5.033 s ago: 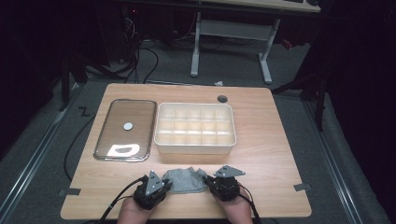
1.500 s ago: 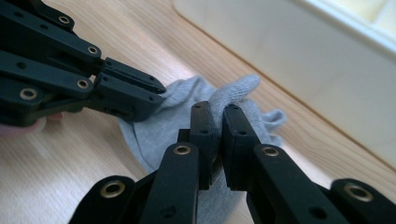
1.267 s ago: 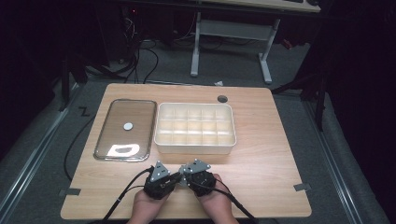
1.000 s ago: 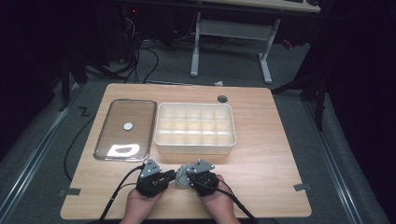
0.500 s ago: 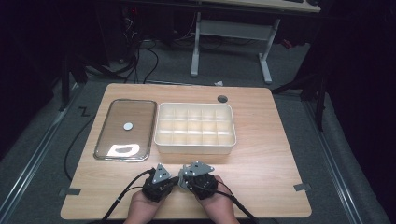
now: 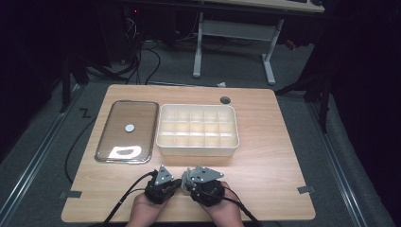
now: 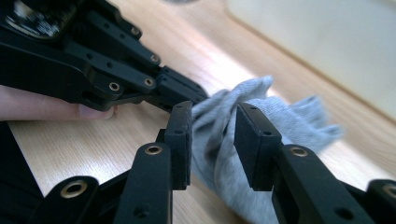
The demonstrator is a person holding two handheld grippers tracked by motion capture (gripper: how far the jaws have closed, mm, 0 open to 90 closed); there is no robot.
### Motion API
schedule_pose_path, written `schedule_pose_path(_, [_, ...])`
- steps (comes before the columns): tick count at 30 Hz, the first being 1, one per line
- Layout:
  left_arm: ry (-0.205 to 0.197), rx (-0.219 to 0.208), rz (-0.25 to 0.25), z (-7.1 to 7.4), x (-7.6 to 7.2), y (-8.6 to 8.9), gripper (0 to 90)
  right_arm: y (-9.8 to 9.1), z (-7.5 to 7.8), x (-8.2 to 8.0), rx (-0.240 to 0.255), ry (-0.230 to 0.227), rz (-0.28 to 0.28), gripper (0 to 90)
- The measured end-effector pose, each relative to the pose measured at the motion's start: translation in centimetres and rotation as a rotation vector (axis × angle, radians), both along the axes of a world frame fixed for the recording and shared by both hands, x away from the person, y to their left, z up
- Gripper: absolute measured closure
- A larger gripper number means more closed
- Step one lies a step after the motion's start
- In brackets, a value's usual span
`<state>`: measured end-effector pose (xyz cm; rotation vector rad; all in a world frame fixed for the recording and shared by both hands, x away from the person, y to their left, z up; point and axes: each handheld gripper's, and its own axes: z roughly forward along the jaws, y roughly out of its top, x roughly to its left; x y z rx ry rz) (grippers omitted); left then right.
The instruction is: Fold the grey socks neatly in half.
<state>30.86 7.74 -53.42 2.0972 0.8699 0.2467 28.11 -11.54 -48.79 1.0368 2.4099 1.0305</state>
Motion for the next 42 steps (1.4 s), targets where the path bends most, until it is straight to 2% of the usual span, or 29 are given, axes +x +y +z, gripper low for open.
schedule_pose_path(2, [-0.001, 0.002, 0.0, 0.0, 0.0, 0.0, 88.5, -0.6, 0.0, -0.4, -0.005, -0.014, -0.032, 68.1])
schedule_pose_path(7, [0.001, -0.001, 0.004, 0.0, 0.0, 0.0, 88.3, -1.3, -1.5, -0.3, -0.005, 0.013, -0.067, 67.6])
schedule_pose_path(12, [-0.006, -0.015, 0.008, 0.0, 0.0, 0.1, 86.8, -0.5, -2.9, 0.0, -0.064, 0.024, -0.056, 68.1])
schedule_pose_path(13, [-0.017, -0.028, 0.017, 0.1, 0.0, 0.1, 87.1, -0.4, -3.0, 0.0, -0.074, 0.007, -0.052, 68.9])
schedule_pose_path(15, [-0.043, -0.058, 0.029, 0.4, 0.1, 0.2, 87.2, -0.1, -3.1, 0.0, -0.085, 0.002, -0.051, 69.6])
schedule_pose_path(17, [-0.087, -0.09, 0.04, 1.1, 0.1, 0.2, 86.8, 0.0, -3.1, 0.2, -0.09, -0.001, -0.048, 71.2])
schedule_pose_path(19, [-0.129, -0.115, 0.029, 2.1, 0.0, -0.2, 86.1, 0.0, -3.1, 0.1, -0.101, -0.005, -0.049, 71.9])
schedule_pose_path(21, [-0.15, -0.137, 0.012, 2.8, 0.0, -0.7, 84.9, 0.1, -3.2, 0.1, -0.104, -0.014, -0.047, 72.3])
schedule_pose_path(24, [-0.142, -0.16, -0.014, 3.0, 0.4, -1.6, 78.8, 0.1, -3.2, 0.0, -0.109, -0.016, -0.047, 72.6])
schedule_pose_path(26, [-0.13, -0.147, -0.004, 2.7, 0.7, -1.9, 70.0, 0.1, -3.2, 0.0, -0.111, -0.021, -0.046, 72.8])
schedule_pose_path(28, [-0.102, -0.137, 0.011, 2.1, 1.1, -1.9, 68.3, 0.1, -3.2, -0.1, -0.113, -0.022, -0.047, 72.9])
schedule_pose_path(29, [-0.091, -0.134, 0.013, 1.9, 1.3, -1.8, 69.1, 0.1, -3.2, -0.1, -0.114, -0.023, -0.047, 73.0])
schedule_pose_path(32, [-0.07, -0.105, 0.009, 1.4, 1.4, -1.5, 81.0, 0.1, -3.2, -0.1, -0.114, -0.025, -0.045, 73.1])
schedule_pose_path(34, [-0.047, -0.105, 0.016, 1.1, 1.6, -1.3, 86.4, 0.1, -3.3, -0.1, -0.113, -0.026, -0.044, 73.3])
schedule_pose_path(39, [-0.039, -0.089, 0.009, 0.9, 1.3, -0.8, 89.3, 0.0, -3.3, -0.2, -0.111, -0.03, -0.046, 73.5])
schedule_pose_path(42, [-0.023, -0.08, -0.005, 1.0, 0.4, -0.3, 89.6, -0.1, -3.3, -0.1, -0.104, -0.023, -0.042, 73.9])
